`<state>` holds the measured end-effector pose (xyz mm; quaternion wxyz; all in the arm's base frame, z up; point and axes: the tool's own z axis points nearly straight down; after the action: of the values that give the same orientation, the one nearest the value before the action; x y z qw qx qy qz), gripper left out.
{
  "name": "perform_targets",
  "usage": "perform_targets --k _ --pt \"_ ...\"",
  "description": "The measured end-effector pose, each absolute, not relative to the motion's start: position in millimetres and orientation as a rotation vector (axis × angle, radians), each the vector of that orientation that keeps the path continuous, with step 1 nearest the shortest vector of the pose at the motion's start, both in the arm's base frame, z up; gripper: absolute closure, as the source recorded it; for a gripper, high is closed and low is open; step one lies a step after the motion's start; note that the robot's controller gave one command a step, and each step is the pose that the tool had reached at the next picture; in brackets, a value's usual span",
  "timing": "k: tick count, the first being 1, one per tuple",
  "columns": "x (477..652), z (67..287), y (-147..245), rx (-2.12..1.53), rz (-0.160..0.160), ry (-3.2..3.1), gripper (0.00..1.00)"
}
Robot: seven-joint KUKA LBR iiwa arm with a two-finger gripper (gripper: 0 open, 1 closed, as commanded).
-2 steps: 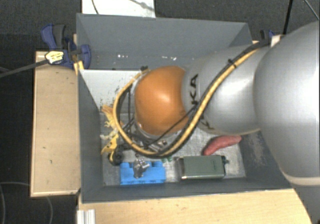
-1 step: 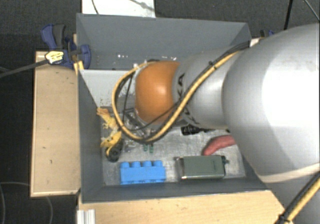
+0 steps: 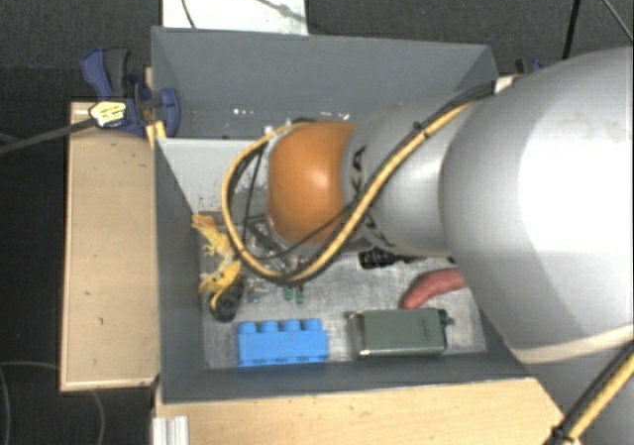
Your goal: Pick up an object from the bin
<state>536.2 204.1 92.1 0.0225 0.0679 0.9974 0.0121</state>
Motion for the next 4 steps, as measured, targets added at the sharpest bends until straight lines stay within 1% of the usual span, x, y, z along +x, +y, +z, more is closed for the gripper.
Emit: perform_targets --k 1,2,3,4 --pt "550.9 101 207 0.187 0.011 3.128 1.0" --pt "557.3 95 191 0.212 0.024 3.113 1.0" --pt "558.2 96 193 0.205 0.022 3.114 1.0" --pt "564.4 100 220 0.26 0.0 3.125 1.0"
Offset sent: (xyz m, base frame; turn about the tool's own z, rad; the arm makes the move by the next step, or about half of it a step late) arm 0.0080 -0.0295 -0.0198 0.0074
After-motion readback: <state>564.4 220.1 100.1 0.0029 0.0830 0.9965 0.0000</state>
